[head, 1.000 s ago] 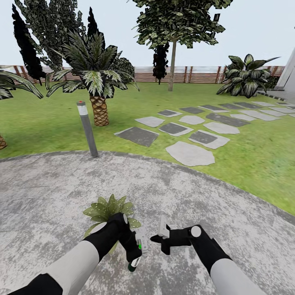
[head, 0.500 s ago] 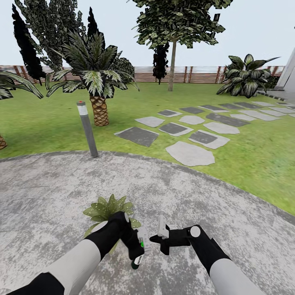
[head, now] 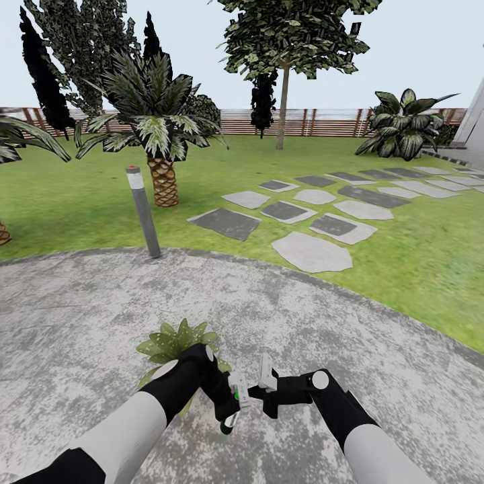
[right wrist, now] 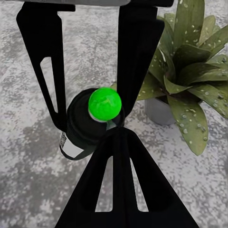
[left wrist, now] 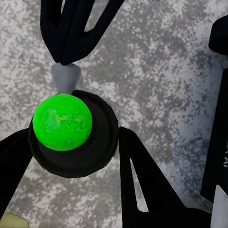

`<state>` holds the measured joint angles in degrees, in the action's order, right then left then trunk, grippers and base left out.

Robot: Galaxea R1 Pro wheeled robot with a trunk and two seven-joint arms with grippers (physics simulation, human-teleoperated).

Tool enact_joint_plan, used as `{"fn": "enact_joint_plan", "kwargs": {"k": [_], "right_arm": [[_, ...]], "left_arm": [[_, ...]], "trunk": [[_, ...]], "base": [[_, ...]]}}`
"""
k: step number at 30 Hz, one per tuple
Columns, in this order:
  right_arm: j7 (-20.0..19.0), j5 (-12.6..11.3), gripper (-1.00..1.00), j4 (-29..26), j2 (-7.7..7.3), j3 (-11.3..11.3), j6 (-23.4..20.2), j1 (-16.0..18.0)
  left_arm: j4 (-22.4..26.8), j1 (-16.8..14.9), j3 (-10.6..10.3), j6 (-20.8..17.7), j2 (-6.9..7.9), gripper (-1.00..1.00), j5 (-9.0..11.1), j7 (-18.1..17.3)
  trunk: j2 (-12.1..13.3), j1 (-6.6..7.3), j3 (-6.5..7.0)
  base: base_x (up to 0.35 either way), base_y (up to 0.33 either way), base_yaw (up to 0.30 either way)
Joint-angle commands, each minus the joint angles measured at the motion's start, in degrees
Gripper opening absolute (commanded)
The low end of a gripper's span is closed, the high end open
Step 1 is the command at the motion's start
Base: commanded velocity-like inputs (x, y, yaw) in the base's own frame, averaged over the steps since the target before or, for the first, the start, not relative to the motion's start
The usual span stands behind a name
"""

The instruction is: Pick up the pesticide atomizer in the garden and spray insectifuge to fully cover both potted plants in the garden.

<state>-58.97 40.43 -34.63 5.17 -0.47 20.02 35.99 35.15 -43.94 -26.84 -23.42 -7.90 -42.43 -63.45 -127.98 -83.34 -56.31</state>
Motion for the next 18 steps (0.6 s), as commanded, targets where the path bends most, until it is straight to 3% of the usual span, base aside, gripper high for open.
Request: {"fn": "enact_joint_plan", "kwargs": {"k": [1, 13, 18], "right_arm": [[-0.1, 0.3, -1.0, -0.1, 0.02, -0.1, 0.2, 0.0], [-0.1, 0.3, -1.0, 0.0, 0.11, -0.1, 0.2, 0.0], [0.0, 0.3, -1.0, 0.0, 0.09, -0.1, 0.2, 0.0]], "left_arm": [[0.1, 0.0, 0.0, -0.6, -0.02, -1.0, -0.1, -0.3], [0.1, 0.0, -0.1, -0.6, -0.76, -1.0, -0.1, -0.3], [0.1, -0.1, -0.1, -0.5, -0.71, -1.0, 1.8, -0.3]], "trunk": [[0.0, 0.01, -0.05], [0.0, 0.01, -0.05], [0.0, 0.01, -0.05]], "base": [[0.0, 0.0, 0.0], [0.0, 0.0, 0.0], [0.0, 0.0, 0.0]]}}
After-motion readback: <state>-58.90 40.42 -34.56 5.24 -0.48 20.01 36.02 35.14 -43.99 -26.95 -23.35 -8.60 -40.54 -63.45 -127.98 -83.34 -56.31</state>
